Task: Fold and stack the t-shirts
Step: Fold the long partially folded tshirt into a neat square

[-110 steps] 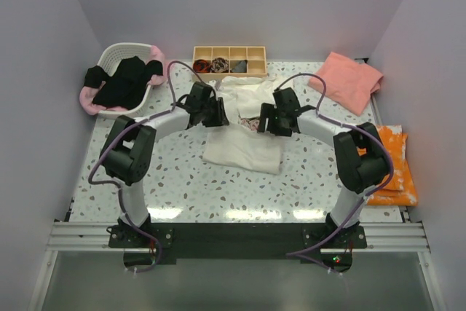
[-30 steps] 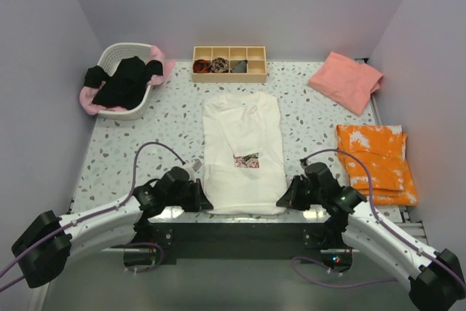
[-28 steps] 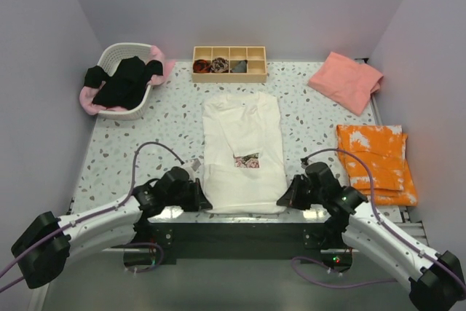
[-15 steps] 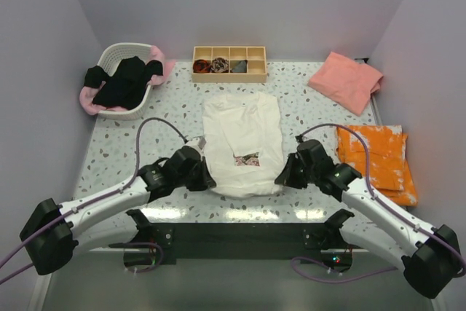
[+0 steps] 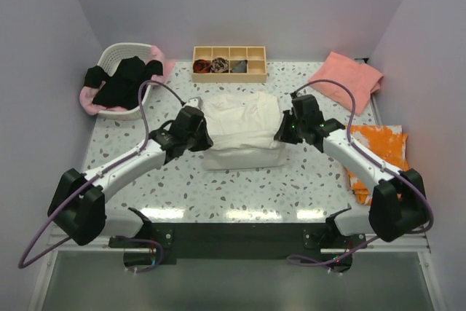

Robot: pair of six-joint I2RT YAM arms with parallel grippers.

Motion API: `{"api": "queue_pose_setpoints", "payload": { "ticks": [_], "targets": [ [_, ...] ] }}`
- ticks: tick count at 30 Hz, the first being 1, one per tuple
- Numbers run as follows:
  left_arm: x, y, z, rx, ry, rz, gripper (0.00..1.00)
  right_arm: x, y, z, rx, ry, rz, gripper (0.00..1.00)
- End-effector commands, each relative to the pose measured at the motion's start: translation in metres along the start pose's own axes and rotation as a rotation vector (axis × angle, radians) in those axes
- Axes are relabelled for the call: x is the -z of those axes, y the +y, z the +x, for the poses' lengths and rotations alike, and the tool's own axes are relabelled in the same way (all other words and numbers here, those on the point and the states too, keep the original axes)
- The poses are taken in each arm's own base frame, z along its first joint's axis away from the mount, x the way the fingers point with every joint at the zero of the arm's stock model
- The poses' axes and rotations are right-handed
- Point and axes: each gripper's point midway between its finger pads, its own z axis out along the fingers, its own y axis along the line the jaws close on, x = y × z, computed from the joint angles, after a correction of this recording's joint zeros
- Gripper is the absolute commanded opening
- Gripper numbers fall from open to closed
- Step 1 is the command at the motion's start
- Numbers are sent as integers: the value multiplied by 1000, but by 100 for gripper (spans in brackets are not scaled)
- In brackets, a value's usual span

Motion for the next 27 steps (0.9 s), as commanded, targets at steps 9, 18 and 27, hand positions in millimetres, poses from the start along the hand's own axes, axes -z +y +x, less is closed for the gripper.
{"api": "queue_pose_setpoints", "payload": {
  "ticks": [9,18,27],
  "targets": [
    [-70,-20,-105,-33,-91,40,1,-63,23,-119,33,-69,-118,1],
    [-112,4,-163,29,-132,35,0,-117,17,-165,-9,-35,-183,2],
    [-140,42,-190,59,-190,-10,36,-161,-1,-203,-30,-117,-237,99]
  ]
}}
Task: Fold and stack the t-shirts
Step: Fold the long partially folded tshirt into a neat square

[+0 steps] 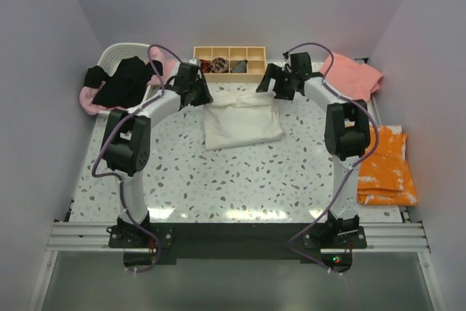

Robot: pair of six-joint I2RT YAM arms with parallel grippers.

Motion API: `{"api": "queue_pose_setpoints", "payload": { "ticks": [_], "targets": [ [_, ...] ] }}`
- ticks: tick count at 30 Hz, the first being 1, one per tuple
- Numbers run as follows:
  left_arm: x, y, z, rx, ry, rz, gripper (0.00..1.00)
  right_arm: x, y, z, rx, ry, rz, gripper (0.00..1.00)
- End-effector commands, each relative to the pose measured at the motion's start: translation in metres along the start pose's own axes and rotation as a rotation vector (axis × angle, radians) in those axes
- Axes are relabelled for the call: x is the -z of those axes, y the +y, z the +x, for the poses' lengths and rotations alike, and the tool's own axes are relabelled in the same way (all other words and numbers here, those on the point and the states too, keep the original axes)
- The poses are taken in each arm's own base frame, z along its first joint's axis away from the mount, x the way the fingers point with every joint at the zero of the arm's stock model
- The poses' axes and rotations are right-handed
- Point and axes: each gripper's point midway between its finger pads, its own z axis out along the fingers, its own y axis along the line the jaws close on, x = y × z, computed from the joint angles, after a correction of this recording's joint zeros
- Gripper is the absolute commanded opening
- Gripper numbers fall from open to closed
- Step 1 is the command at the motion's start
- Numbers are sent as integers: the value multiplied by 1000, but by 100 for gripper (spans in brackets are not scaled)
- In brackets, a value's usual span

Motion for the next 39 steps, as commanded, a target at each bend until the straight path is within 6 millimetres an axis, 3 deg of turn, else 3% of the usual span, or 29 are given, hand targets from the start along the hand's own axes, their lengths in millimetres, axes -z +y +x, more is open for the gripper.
{"api": "queue_pose_setpoints", "payload": {
  "ticks": [1,4,7,9,14,19,25,30,34,39],
  "targets": [
    [3,13,-34,1,-137,-2,48,15,-3,-49,26,-156,-46,99],
    [23,19,-62,5,-230,-18,51,38,-3,-66,64,-230,-37,99],
    [45,18,-78,-11,-278,-30,52,60,6,-70,116,-251,-39,99],
    [59,5,-84,-20,-298,28,52,65,12,-60,108,-206,-64,99],
    [65,-52,-45,-39,-126,327,48,66,32,-17,79,-68,-152,98],
    [54,-85,21,-57,79,481,47,58,46,24,89,32,-177,91],
    [30,-91,53,-37,135,526,47,38,45,52,84,110,-185,90],
    [9,-88,53,-44,123,515,46,18,41,48,87,111,-185,90],
    [-9,-86,39,-65,78,482,45,-2,36,42,85,123,-172,91],
    [-24,-79,23,-91,23,433,44,-10,43,15,124,69,-183,92]
  ]
}}
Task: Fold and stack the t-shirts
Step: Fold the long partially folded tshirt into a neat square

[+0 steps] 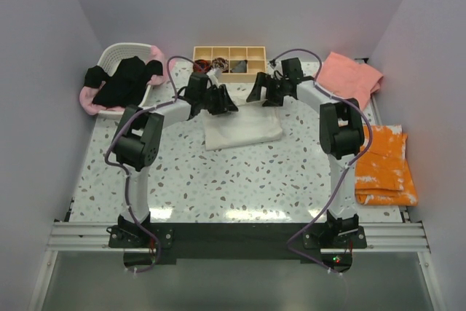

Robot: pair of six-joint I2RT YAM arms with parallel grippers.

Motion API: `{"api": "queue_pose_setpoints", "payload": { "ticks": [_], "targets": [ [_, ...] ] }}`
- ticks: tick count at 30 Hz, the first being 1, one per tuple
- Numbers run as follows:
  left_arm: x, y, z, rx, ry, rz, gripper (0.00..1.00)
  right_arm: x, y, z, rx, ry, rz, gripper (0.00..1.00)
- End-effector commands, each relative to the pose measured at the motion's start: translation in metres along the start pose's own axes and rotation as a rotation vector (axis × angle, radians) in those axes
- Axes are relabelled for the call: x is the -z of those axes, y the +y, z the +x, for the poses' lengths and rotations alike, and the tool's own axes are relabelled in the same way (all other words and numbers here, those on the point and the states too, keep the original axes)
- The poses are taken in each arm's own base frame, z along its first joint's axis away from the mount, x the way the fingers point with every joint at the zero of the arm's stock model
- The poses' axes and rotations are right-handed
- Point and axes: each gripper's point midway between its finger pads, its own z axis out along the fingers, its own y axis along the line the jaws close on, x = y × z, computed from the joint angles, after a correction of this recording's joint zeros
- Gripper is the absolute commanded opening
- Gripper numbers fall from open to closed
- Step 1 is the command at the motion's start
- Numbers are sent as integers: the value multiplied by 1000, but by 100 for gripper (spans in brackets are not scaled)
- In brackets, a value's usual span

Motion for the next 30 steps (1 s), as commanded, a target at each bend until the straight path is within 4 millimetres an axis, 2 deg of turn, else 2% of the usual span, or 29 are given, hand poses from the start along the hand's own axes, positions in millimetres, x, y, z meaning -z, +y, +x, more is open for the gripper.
{"api": "queue_pose_setpoints", "payload": {
  "ticks": [1,8,9,10,11,12,13,14,17,19,20,21,22,23,24,26,28,30],
  "targets": [
    [-1,-4,-54,-98,-153,-11,44,8,20,-42,86,-88,-36,92],
    [-11,27,-74,-129,-214,-103,44,-4,19,-65,98,-127,-36,93],
    [-13,31,-75,-134,-218,-113,44,-11,13,-63,93,-119,-32,94],
    [-14,36,-82,-152,-233,-134,45,-12,16,-71,103,-133,-38,94],
    [-19,46,-80,-159,-229,-154,44,-15,15,-72,101,-131,-37,94],
    [-22,51,-81,-169,-232,-174,44,-24,8,-70,94,-117,-32,94],
    [-21,58,-92,-195,-258,-210,45,-23,13,-78,104,-132,-39,94],
    [-25,66,-91,-202,-251,-228,45,-25,9,-80,103,-138,-27,94],
    [-24,80,-105,-232,-285,-271,45,-29,2,-89,120,-167,-2,95],
    [-18,90,-110,-228,-301,-302,45,-27,-1,-95,124,-179,10,96],
    [-10,87,-119,-236,-336,-302,45,-27,-7,-97,129,-188,32,97],
    [-6,93,-115,-231,-337,-316,45,-26,-11,-99,128,-194,49,97],
    [1,98,-120,-226,-361,-337,45,-22,-15,-103,131,-204,63,97],
    [10,92,-129,-233,-394,-330,45,-22,-19,-102,133,-202,75,98],
    [15,96,-128,-228,-395,-340,45,-18,-25,-106,130,-215,92,98],
    [29,97,-138,-228,-433,-363,45,-12,-33,-108,137,-222,121,98],
    [39,108,-139,-217,-442,-410,46,-6,-45,-106,134,-224,164,99],
    [48,108,-138,-211,-440,-412,46,3,-46,-109,139,-233,166,99]
  ]
}}
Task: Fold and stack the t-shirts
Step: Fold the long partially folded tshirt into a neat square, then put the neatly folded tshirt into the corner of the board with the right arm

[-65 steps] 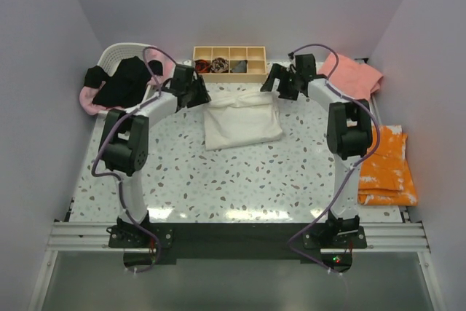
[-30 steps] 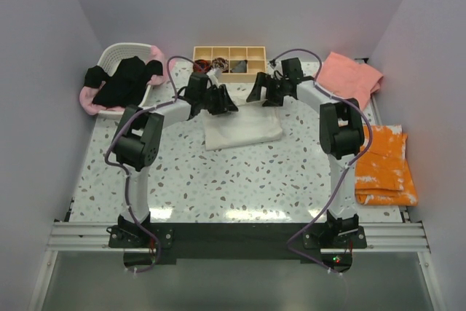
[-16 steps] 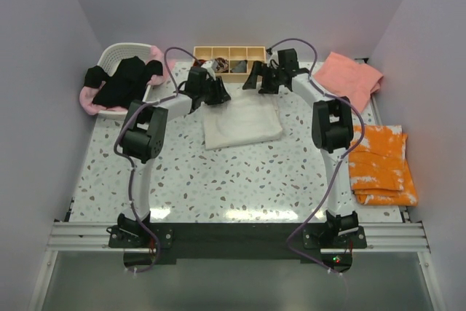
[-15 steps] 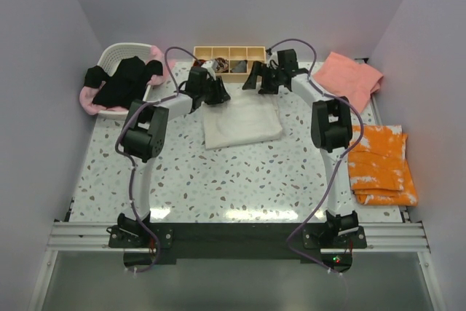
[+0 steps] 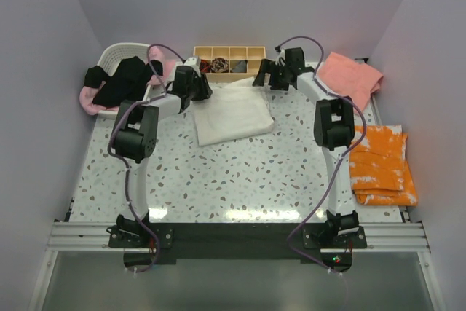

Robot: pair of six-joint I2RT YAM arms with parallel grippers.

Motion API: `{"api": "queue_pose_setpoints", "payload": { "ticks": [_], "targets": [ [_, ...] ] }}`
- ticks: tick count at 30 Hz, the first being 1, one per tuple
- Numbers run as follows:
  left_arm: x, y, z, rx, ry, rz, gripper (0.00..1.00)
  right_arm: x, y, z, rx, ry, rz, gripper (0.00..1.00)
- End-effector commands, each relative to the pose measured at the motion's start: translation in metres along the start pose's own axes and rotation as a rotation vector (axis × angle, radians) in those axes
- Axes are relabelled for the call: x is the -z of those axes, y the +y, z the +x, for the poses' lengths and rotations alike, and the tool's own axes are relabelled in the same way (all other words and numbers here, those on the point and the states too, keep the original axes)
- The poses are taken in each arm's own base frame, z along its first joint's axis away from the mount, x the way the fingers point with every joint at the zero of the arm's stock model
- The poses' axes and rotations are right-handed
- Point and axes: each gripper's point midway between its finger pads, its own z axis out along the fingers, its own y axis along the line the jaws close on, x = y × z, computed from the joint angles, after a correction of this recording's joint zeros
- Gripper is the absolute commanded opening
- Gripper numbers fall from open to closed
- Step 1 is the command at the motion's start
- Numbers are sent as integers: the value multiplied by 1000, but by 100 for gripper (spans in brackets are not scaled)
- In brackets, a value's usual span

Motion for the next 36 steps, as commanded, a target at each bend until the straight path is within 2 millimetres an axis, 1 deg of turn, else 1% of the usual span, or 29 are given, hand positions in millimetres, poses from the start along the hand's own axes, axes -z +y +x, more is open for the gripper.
{"api": "queue_pose_setpoints", "payload": {
  "ticks": [1,2,3,4,5,6,7,8,10,11,12,14,15,17,18,19,21,22,24,25,26,28,29,30,31,32,33,35,36],
  "targets": [
    [31,22,-55,-20,-144,-83,46,28,-16,-16,31,-38,69,99],
    [42,15,-69,-19,-185,-73,46,30,-17,-16,36,-42,70,99],
    [48,17,-63,-15,-182,-74,46,39,-12,-20,45,-56,63,99],
    [56,13,-71,-7,-214,-70,46,40,-12,-11,40,-34,57,99],
    [72,6,-86,-1,-250,-64,46,43,-11,-9,41,-30,56,99],
    [79,7,-82,11,-243,-70,47,49,-5,-10,44,-30,45,99],
    [85,7,-80,27,-235,-73,47,50,-6,-1,40,-7,43,99],
    [96,2,-84,38,-244,-67,47,53,-5,5,39,11,37,99],
    [102,7,-63,66,-196,-77,47,60,-5,14,38,33,30,99],
    [108,5,-61,71,-193,-69,47,61,-2,21,42,54,14,99],
    [109,11,-38,84,-153,-78,47,62,-2,27,40,70,8,99],
    [113,11,-25,116,-139,-67,47,64,-1,42,42,111,-11,99],
    [114,16,-6,127,-108,-74,47,64,2,48,38,130,-35,99],
    [114,13,7,152,-88,-49,47,60,-1,64,25,172,-54,99],
    [114,16,22,163,-58,-50,47,59,2,70,19,190,-77,99],
    [113,14,26,178,-58,-31,47,58,2,74,15,206,-89,99],
    [109,20,48,192,-19,-35,47,52,2,87,-3,242,-115,99],
    [108,18,52,200,-15,-19,47,50,3,93,-12,261,-136,99],
    [102,23,71,206,23,-25,46,44,1,106,-30,296,-148,99],
    [100,20,72,206,23,-4,46,43,2,110,-33,310,-159,99],
    [95,23,83,210,48,-3,46,42,4,117,-37,328,-164,99],
    [90,18,89,222,63,30,46,35,10,130,-24,360,-172,99],
    [85,19,98,230,80,39,46,33,11,137,-20,384,-162,99],
    [83,15,98,232,83,57,46,28,17,149,-10,415,-163,98],
    [81,10,100,232,89,82,46,25,21,154,3,431,-159,98],
    [78,8,105,230,106,87,46,24,18,162,12,454,-126,97],
    [75,1,104,219,109,102,45,20,28,172,33,477,-128,96],
    [74,-3,108,198,122,98,45,17,30,187,34,503,-118,95],
    [74,-8,107,185,121,102,45,15,34,194,32,512,-125,88]
  ]
}}
